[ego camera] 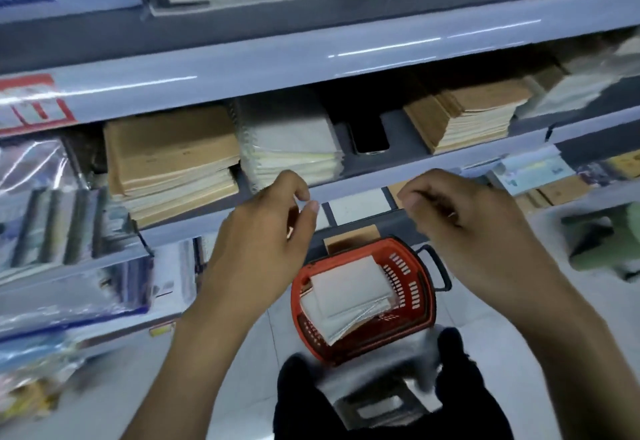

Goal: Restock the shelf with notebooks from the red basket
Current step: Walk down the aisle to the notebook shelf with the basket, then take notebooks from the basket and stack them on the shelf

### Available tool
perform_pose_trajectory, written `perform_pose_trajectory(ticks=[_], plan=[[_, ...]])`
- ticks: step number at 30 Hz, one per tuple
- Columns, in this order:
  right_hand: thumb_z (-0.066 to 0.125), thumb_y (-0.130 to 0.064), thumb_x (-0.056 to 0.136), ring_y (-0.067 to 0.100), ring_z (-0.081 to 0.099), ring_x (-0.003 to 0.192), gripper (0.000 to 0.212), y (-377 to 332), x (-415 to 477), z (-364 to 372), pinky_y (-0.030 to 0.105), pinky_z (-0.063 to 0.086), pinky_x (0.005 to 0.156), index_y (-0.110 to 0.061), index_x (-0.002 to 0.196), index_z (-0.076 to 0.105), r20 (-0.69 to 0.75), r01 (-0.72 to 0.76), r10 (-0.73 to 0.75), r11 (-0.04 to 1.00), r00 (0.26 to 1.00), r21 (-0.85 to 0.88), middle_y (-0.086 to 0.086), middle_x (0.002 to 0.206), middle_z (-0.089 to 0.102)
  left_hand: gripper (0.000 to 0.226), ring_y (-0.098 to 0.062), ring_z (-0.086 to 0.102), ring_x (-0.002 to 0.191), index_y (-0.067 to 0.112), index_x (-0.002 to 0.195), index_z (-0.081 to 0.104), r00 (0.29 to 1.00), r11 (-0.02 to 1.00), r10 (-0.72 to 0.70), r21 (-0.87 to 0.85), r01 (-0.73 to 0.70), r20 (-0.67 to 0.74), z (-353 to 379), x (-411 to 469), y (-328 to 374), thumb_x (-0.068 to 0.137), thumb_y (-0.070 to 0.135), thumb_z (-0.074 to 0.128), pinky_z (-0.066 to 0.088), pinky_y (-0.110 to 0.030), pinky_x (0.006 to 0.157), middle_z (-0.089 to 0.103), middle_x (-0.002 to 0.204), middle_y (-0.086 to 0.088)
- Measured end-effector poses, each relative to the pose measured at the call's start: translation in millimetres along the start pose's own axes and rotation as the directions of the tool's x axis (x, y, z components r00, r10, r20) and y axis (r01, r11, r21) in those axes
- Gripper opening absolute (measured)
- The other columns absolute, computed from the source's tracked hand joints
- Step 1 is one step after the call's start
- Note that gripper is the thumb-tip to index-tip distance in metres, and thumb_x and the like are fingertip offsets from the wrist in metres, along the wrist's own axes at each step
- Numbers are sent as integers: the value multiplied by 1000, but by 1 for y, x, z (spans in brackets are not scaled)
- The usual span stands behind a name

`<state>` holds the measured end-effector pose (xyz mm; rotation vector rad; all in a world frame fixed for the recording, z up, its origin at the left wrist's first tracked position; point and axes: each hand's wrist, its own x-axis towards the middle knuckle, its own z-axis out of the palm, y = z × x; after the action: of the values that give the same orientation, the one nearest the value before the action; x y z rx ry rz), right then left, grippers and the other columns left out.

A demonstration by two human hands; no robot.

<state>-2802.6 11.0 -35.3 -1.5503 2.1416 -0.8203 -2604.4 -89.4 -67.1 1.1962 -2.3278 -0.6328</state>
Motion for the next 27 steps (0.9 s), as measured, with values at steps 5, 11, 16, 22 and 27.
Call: perform_pose_trajectory(ticks=[5, 11, 16, 22, 27], plan=[[50, -40, 90, 2, 59, 87, 23, 101, 41, 9, 25, 50, 78, -30, 108, 60, 46, 76, -78, 996, 996, 37, -10, 109, 57, 41, -25, 63, 93, 21, 135, 43, 995, 966, -84, 241, 96, -61, 95, 6, 17, 97, 34, 49, 49, -36, 70, 63, 111, -3], [54, -37, 95, 14, 50, 111, 32, 203, 64, 44, 32, 46, 84, -24, 125, 54, 227, 198, -175, 977, 958, -83, -1, 119, 52, 49, -36, 58, 105, 15, 137, 48, 984, 911, -175, 374, 176, -36, 200, 13, 21, 91, 32, 53, 54, -46, 78, 59, 117, -13], [48, -38, 98, 19, 58, 110, 31, 272, 65, 109, 40, 52, 85, -25, 124, 57, 368, 263, -227, 963, 902, -50, -1, 117, 61, 52, -34, 48, 125, 19, 140, 45, 977, 882, -210, 427, 198, -18, 283, 3, -13, 91, 33, 54, 48, -49, 93, 51, 139, -11], [41, -38, 102, 25, 65, 70, 33, 357, 54, 213, 33, 51, 59, -17, 95, 65, 289, 299, -250, 943, 924, -142, 6, 77, 69, 35, -35, 66, 64, 16, 79, 63, 975, 808, -189, 583, 86, 117, 384, -19, -94, 93, 35, 37, 44, -31, 53, 68, 72, -11], [39, -36, 103, 30, 61, 59, 39, 430, 35, 317, 27, 28, 49, -12, 83, 63, 342, 321, -211, 897, 916, -304, 10, 66, 64, 29, -31, 62, 55, 16, 71, 62, 980, 770, -67, 634, -67, 185, 470, -51, -172, 92, 28, 47, 45, -30, 51, 66, 65, -9]])
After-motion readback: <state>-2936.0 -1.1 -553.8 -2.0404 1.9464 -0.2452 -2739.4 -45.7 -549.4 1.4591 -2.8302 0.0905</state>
